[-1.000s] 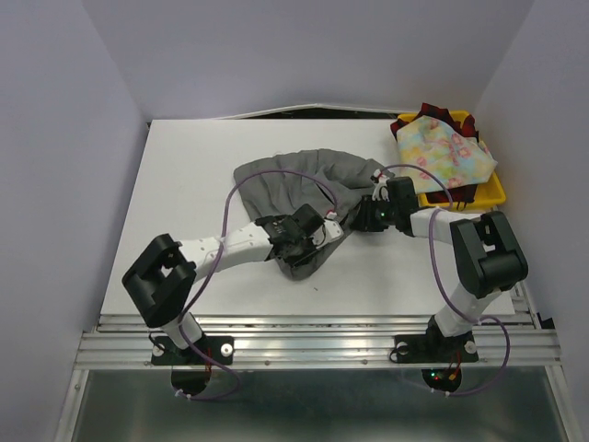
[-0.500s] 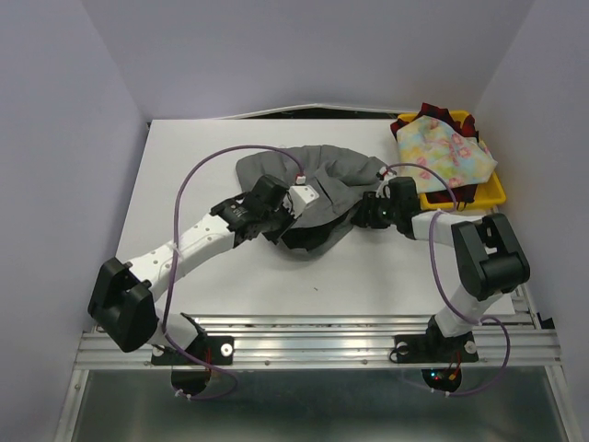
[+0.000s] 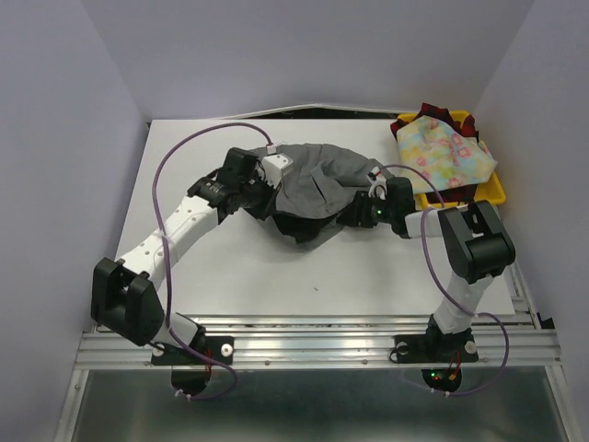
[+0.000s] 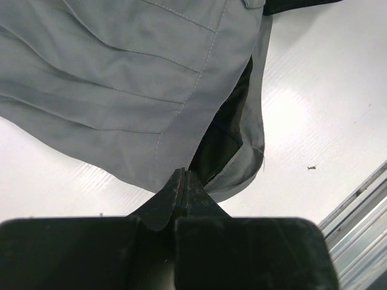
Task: Fold and stack the skirts
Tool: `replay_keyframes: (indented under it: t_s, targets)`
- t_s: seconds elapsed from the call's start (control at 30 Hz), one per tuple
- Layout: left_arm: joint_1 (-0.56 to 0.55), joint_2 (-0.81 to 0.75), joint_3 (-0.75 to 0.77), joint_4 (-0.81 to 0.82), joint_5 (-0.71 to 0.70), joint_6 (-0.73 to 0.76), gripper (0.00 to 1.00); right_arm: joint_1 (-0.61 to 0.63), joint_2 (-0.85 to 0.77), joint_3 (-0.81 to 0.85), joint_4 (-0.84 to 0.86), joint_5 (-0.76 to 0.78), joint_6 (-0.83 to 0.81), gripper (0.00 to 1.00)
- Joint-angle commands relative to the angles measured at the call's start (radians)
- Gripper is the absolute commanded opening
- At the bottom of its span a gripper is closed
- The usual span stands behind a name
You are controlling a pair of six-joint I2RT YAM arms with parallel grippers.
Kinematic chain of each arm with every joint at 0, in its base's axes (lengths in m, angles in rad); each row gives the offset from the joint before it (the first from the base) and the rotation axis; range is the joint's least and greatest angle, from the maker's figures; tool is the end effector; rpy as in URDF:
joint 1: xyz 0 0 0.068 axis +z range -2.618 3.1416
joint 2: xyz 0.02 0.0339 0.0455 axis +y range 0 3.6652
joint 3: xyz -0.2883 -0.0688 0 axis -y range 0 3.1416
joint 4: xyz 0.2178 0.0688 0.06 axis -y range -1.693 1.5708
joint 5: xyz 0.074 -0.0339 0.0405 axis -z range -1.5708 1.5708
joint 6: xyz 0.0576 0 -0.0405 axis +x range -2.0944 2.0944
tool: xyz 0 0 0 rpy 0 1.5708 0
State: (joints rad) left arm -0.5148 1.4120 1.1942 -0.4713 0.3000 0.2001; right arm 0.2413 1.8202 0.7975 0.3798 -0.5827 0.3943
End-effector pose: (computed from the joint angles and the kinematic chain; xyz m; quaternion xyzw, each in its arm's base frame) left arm 0.2524 -0.1623 0.3277 0.3726 0.8154 -0.1996 0.3955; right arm 0.3358 0.1153 0.1650 -0.0627 0.8639 0.3780 0.3269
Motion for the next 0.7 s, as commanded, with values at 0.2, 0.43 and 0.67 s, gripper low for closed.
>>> replay_keyframes:
  t_s: [0.2,0.43,0.67]
  targets:
    - [0.151,-0.027,0.077,-0.001,0.257,-0.077,0.0,0.001,0.064,0.046,0.09,-0.19,0.08,0.06]
    - [0.231,-0.045,0.094,-0.003,0.136,-0.091,0.0,-0.017,-0.181,0.046,-0.16,0.217,-0.126,0.01]
    - [0.233,-0.126,0.009,0.0,-0.12,0.042,0.0,-0.008,-0.32,0.15,-0.442,0.58,-0.421,0.01]
